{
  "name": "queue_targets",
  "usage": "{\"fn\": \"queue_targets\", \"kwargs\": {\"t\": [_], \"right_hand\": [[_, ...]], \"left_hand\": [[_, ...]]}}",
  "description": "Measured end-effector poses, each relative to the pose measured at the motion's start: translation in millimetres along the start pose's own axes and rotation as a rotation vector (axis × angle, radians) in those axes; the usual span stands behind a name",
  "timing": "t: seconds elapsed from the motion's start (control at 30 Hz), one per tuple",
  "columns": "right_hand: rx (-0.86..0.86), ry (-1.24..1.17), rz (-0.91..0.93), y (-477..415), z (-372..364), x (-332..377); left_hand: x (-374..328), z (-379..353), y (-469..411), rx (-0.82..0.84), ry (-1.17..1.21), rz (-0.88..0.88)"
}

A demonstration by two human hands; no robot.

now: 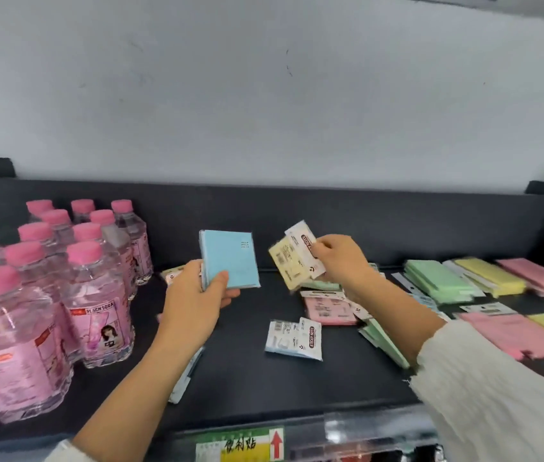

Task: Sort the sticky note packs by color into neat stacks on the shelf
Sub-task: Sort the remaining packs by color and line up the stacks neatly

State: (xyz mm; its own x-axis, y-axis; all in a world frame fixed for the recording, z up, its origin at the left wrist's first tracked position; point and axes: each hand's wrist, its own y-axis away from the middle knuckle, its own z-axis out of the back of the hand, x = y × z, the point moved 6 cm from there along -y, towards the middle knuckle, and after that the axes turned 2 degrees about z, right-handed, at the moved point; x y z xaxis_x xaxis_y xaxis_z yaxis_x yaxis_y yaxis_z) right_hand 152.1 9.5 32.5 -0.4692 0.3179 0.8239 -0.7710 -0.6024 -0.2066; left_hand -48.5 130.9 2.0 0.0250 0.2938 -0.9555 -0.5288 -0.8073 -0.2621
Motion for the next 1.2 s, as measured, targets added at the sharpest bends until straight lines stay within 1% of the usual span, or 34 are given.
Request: {"fn": "queue_targets", "kwargs": {"t": [0.07, 0.1, 0.2, 0.33, 0.47, 0.53, 0.63, 0.77, 0.9, 0.97, 1.07, 1.2], "right_hand": [[-0.001, -0.309, -0.118, 18.6, 9.9, -3.1], [-0.006, -0.392, -0.141, 29.2, 14.4, -2.8], [-0.059, -0.500, -0.156, 58.9, 24.2, -2.1], [-0.192, -0.654, -0.216, 95.9, 29.5, -14.2], [-0.245, -0.784, -0.258, 128.4, 34.4, -26.3], [-0.273, -0.785, -0.261, 141.9, 40.0, -34.0], [-0.299, -0.712, -0.234, 159.2, 50.4, -41.8], [-0.282, -0.584, -0.118, 177.9, 65.1, -37.3], [-0.331, -0.396, -0.024, 193.0, 83.1, -31.0], [-0.363, -0.310, 0.015, 200.1, 91.7, -30.2], [-0.370, -0.304, 0.064, 208.6, 99.9, -34.1], [-0.333, -0.285, 0.125, 217.9, 105.4, -40.3]], "left_hand": [[-1.6, -5.9, 5.3, 0.057, 0.046, 0.021], [-2.7, -9.6, 8.9, 0.091, 0.070, 0.030], [-5.1, -21.4, 20.2, 0.176, 0.119, 0.035], [-7.8, -35.2, 34.3, 0.266, 0.172, 0.035], [-8.7, -55.1, 49.5, 0.351, 0.260, 0.098], [-7.4, -68.3, 58.4, 0.411, 0.289, 0.143], [-7.5, -86.7, 73.1, 0.525, 0.321, 0.208], [-12.8, -106.0, 91.3, 0.661, 0.429, 0.283], [-21.6, -115.9, 100.0, 0.734, 0.512, 0.271], [-27.0, -120.2, 104.5, 0.763, 0.516, 0.254], [-31.8, -127.3, 111.6, 0.776, 0.528, 0.265], [-31.4, -137.5, 119.4, 0.744, 0.534, 0.282]]}}
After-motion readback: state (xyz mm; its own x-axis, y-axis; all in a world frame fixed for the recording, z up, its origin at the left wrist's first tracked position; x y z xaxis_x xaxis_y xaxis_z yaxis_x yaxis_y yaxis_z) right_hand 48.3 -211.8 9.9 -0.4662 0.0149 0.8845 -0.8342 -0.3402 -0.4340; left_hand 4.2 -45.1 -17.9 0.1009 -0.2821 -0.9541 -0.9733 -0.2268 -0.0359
